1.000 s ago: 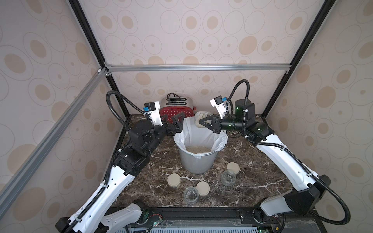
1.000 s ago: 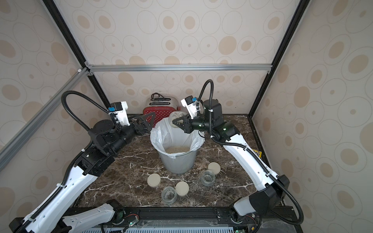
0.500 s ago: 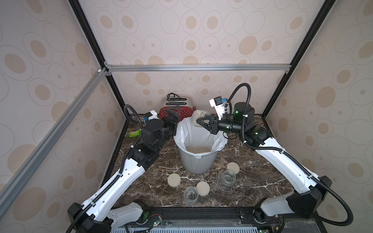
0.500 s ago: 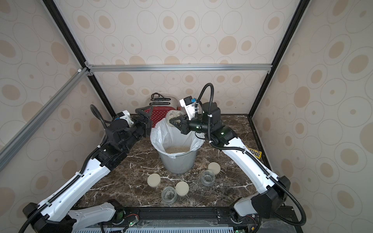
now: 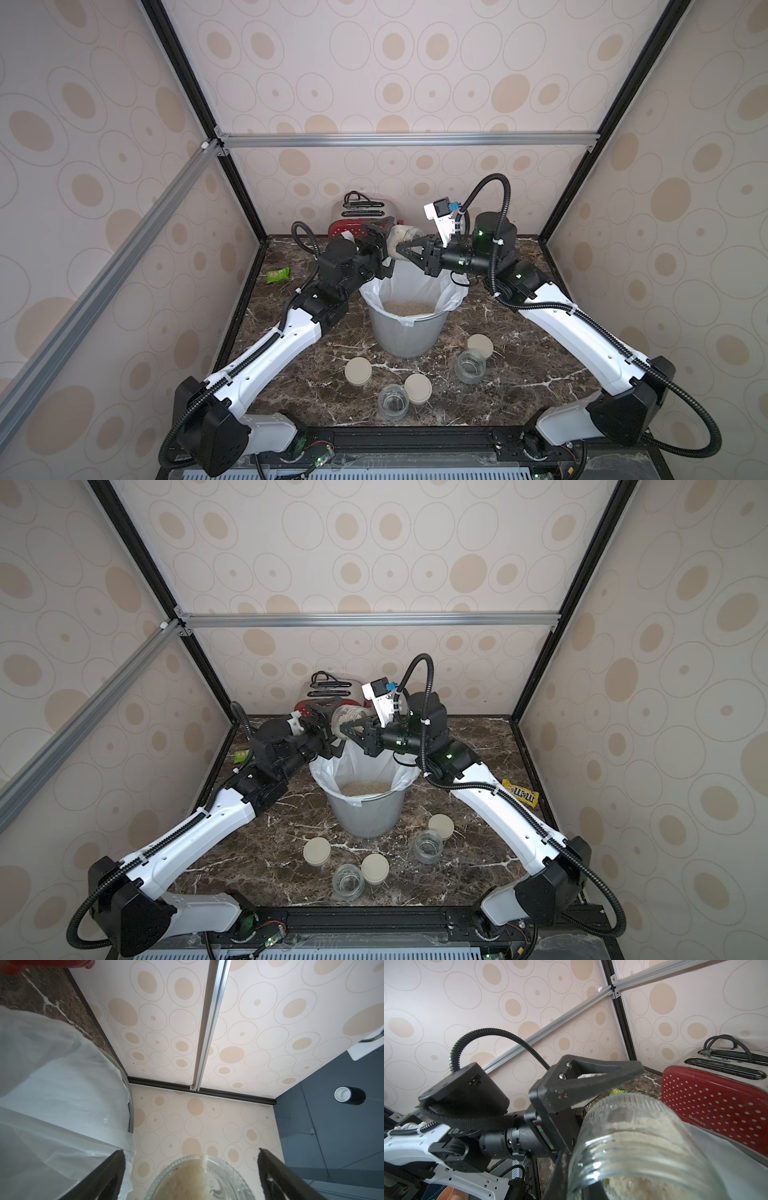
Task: Empty moldy rice from jars
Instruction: Pour the moldy rice from the jar into the trash bin.
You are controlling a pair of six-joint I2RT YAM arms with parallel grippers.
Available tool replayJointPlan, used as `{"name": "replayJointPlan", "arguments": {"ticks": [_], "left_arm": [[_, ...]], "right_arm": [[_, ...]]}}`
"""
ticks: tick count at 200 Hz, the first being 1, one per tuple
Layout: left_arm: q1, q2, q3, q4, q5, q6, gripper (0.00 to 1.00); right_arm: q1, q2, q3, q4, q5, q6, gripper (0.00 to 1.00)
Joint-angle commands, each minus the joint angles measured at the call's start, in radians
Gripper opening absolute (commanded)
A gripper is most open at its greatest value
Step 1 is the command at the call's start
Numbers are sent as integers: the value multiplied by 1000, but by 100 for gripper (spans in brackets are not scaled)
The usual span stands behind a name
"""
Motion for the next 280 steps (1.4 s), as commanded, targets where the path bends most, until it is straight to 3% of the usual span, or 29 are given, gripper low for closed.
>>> {"name": "replayJointPlan", "arguments": {"ticks": [1, 113, 164, 198, 248, 258, 280], "left_arm": [[-15, 11, 13, 96, 26, -78, 99], [-70, 103, 2, 289, 72, -123, 98], [-70, 72, -31, 281, 16, -94, 79], [-68, 71, -42, 306, 8, -82, 59], [-61, 68, -28, 303, 4, -22, 50], [-61, 64, -19, 293, 6, 1, 49], [-53, 50, 5, 240, 11, 66, 48]], "right_arm": [[9, 6, -1, 105, 3, 12, 0], [11, -8, -49, 127, 16, 31, 0], [12, -22, -45, 111, 19, 19, 0], [12, -25, -51, 111, 20, 21, 0], [11, -39, -70, 106, 44, 11, 0], [10, -43, -73, 94, 54, 9, 7], [10, -71, -98, 83, 94, 2, 44]]}}
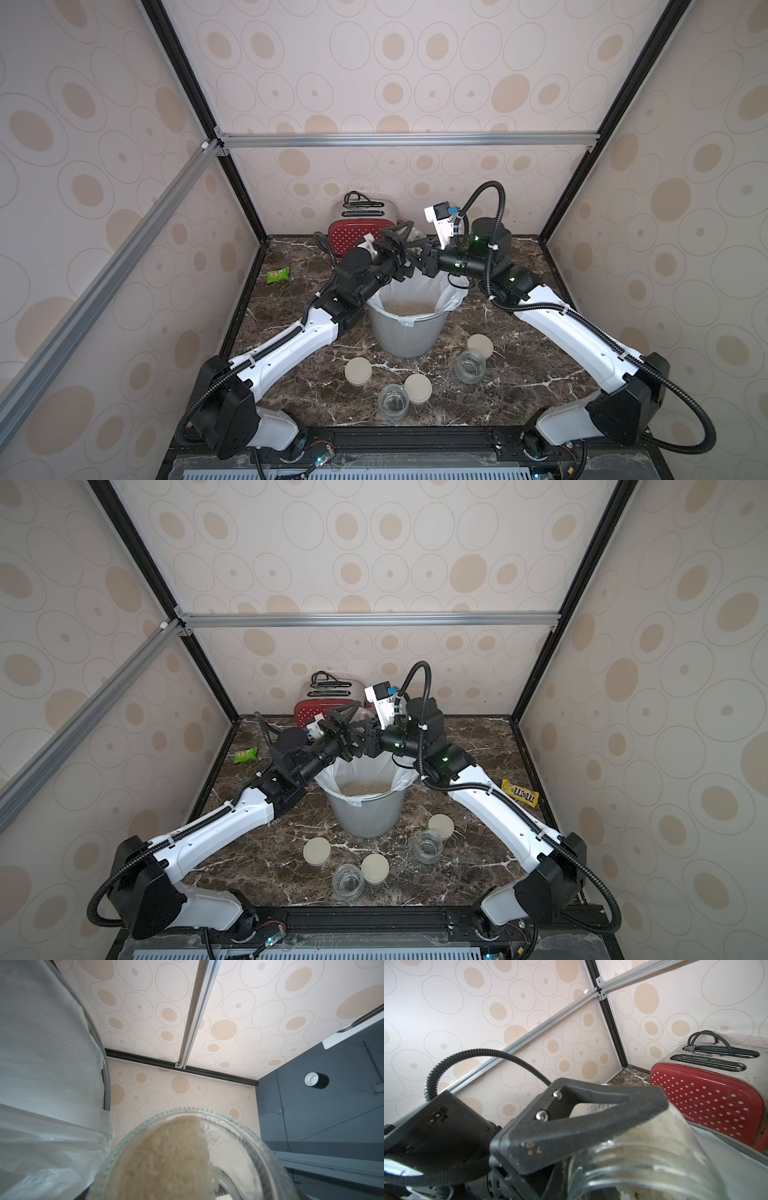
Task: Empty moldy rice from jars
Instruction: Pour the moldy rice from the jar into the trash bin.
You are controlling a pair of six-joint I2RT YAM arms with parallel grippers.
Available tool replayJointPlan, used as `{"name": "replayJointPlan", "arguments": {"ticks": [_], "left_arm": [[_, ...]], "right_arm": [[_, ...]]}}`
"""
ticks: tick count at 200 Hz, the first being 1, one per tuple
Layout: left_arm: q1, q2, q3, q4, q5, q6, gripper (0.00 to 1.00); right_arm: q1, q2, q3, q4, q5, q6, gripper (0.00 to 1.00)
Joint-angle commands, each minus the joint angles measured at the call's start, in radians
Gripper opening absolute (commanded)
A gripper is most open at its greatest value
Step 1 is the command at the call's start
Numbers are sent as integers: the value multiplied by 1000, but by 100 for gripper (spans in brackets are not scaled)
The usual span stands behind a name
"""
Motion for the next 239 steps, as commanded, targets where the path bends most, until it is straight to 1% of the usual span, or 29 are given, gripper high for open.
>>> {"name": "replayJointPlan", "arguments": {"ticks": [1, 7, 16, 27, 41, 61, 78, 97, 115, 131, 150, 163, 182, 198, 212, 239], "left_arm": [[14, -40, 57, -5, -17, 109, 48], [17, -45, 62, -20, -18, 129, 48], [22, -52, 69, -41, -19, 156, 48], [29, -60, 77, -66, -18, 186, 48], [34, -69, 84, -94, -20, 216, 48], [40, -73, 97, -121, -19, 252, 48], [44, -76, 114, -148, -10, 292, 48], [48, -88, 127, -194, -16, 349, 48], [50, -102, 133, -228, -25, 396, 47], [54, -104, 144, -246, -21, 423, 47], [66, -100, 174, -286, -3, 457, 47], [73, -102, 182, -292, 13, 471, 47], [79, -104, 218, -351, 21, 529, 47], [78, -104, 254, -406, 13, 578, 48], [79, -103, 248, -400, 4, 564, 48], [80, -82, 258, -388, 20, 551, 48]], "right_arm": [[15, -68, -28, 14, 17, -11, 45], [17, -79, -37, 10, 30, -16, 53], [16, -97, -49, 3, 47, -25, 60], [16, -121, -64, -7, 67, -36, 65], [16, -159, -91, -14, 93, -43, 68], [16, -222, -132, -29, 146, -52, 70], [17, -297, -164, -92, 196, -76, 70], [16, -411, -228, -190, 302, -88, 71], [16, -552, -331, -264, 416, -57, 71], [17, -678, -415, -344, 483, -22, 71], [15, -813, -483, -481, 558, 10, 71], [15, -885, -508, -606, 610, 40, 71], [16, -948, -535, -746, 676, 76, 72], [16, -986, -559, -807, 711, 106, 73], [16, -1012, -585, -820, 721, 132, 75], [16, -1037, -621, -796, 715, 151, 79]]}}
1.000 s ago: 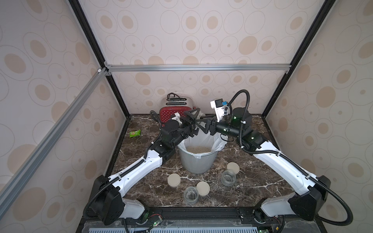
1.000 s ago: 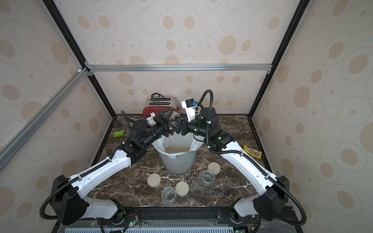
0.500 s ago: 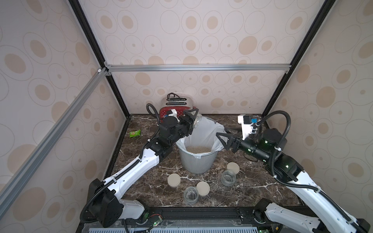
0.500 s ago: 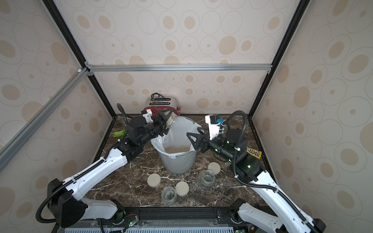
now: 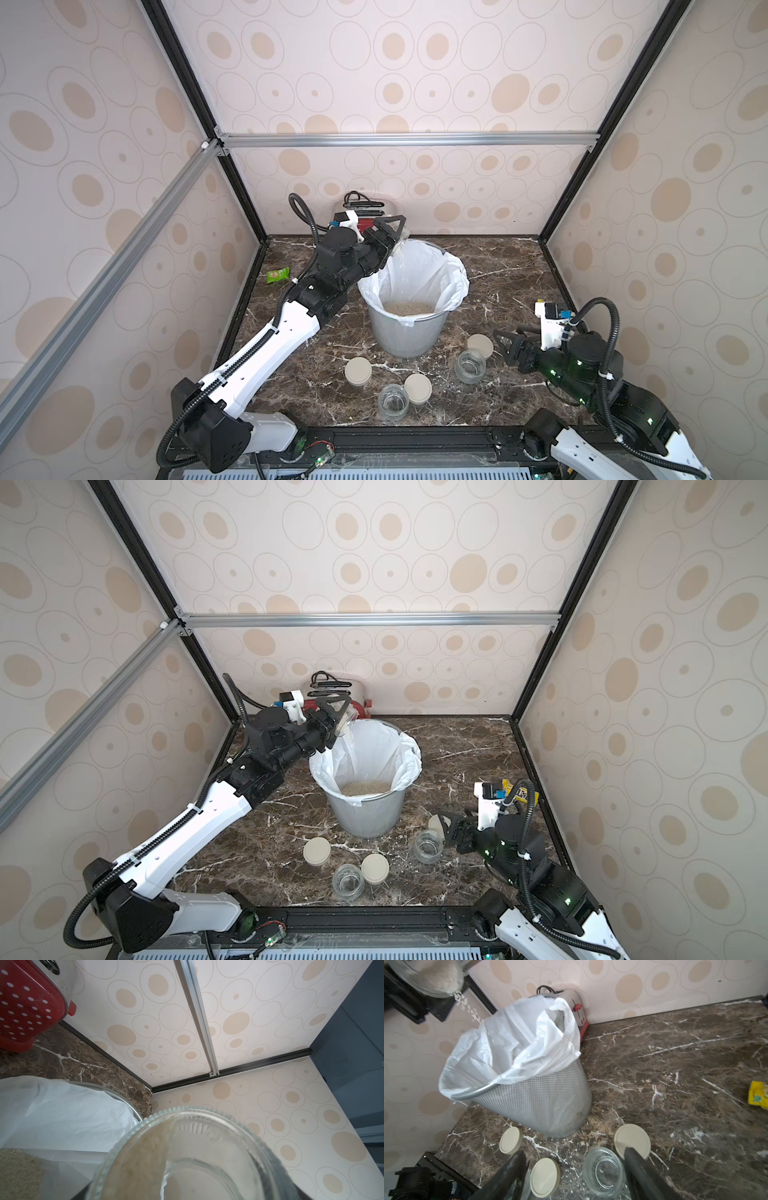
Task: Empty moldy rice from jars
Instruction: Pour the moldy rice from the jar into the trash bin.
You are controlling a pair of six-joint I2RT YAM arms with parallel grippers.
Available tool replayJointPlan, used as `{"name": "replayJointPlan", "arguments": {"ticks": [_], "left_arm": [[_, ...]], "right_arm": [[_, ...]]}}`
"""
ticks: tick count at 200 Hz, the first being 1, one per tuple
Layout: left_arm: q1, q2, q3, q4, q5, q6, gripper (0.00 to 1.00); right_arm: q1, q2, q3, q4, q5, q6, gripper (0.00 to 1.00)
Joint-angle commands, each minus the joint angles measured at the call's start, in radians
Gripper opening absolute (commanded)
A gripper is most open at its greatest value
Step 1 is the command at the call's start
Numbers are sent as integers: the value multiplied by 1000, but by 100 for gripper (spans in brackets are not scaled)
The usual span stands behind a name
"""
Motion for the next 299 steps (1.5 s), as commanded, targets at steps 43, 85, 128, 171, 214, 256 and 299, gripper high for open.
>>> {"name": "replayJointPlan", "arguments": {"ticks": [43, 85, 128, 171, 214, 256, 299], "left_arm": [[6, 12, 97, 3, 20, 72, 48], [6, 10, 110, -16, 10, 100, 48], [6, 7, 120, -28, 3, 119, 49], [6, 2, 129, -42, 8, 142, 49], [6, 0, 134, -64, 10, 170, 49], [6, 4, 155, -75, 10, 196, 49], [7, 12, 192, -99, 23, 235, 49]], "right_arm": [[6, 34, -3, -61, 47, 29, 81], [6, 43, -26, -36, 39, 37, 83], [7, 39, -33, -25, 35, 45, 85], [7, 39, -44, -9, 19, 62, 86], [7, 43, -42, -5, 10, 68, 88], [6, 45, -45, 0, 6, 70, 90], [6, 51, -39, -1, -1, 71, 91]]}}
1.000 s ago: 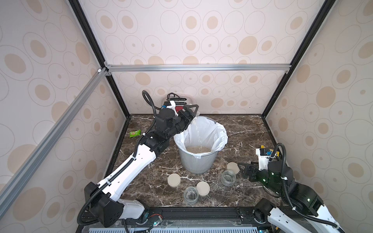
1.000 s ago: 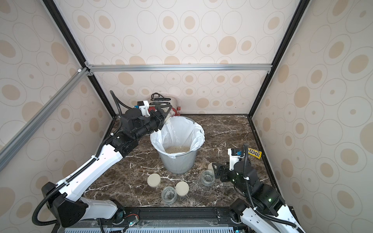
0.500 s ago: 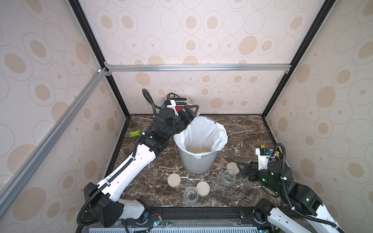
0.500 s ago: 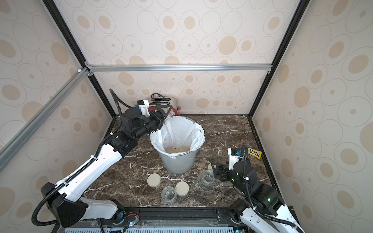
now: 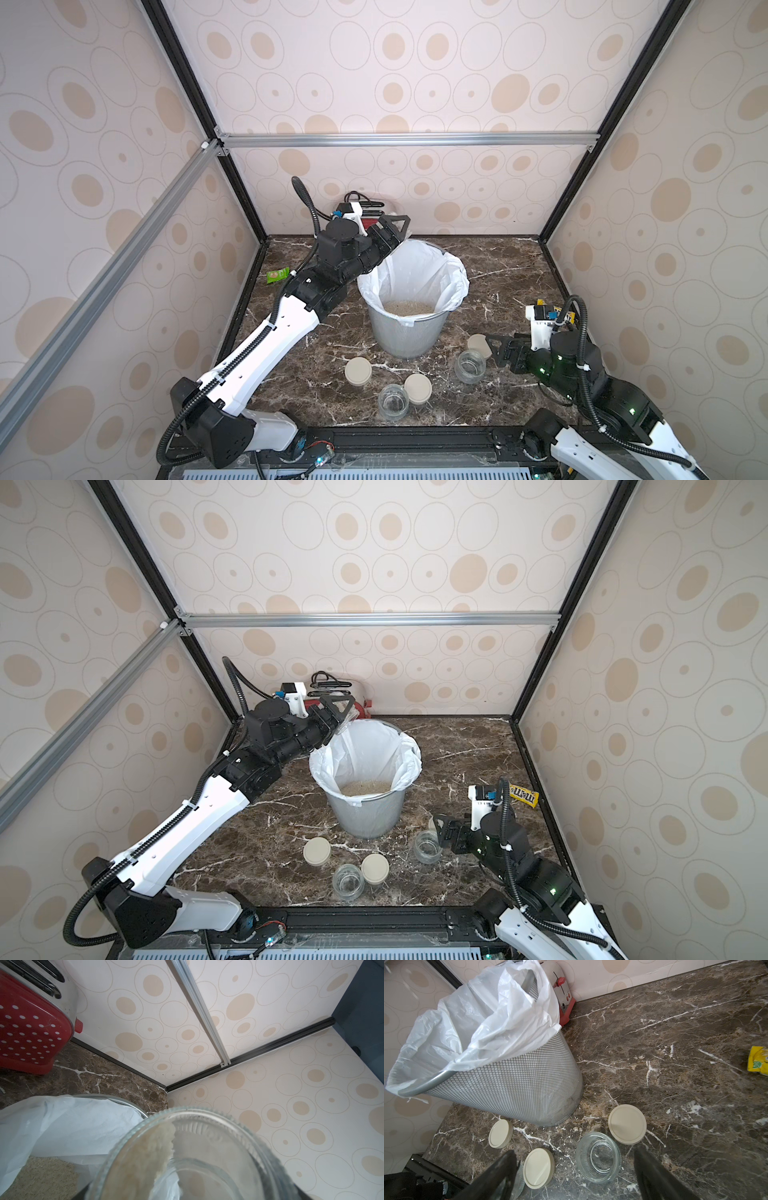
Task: Empty moldy rice from jars
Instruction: Pour the moldy rice from the jar into the trash bin.
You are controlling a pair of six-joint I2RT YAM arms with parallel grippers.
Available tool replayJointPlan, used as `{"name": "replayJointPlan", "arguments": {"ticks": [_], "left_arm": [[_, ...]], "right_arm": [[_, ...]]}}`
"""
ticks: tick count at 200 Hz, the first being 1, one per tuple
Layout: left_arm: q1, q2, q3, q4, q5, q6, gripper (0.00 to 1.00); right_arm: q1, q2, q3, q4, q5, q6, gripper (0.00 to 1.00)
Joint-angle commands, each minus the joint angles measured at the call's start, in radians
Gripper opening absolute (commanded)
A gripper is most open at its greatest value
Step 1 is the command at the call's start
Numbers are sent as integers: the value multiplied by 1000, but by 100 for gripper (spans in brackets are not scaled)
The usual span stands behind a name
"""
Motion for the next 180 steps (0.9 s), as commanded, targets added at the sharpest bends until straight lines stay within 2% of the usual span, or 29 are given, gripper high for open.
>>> {"name": "replayJointPlan", "arguments": {"ticks": [1, 180], "left_arm": [[7, -13, 81, 36, 7, 52, 49], [6, 1, 159, -18, 4, 128, 48]], "right_arm": [[6, 4, 0, 11, -4, 12, 91], [7, -11, -12, 12, -11, 22, 95]]}}
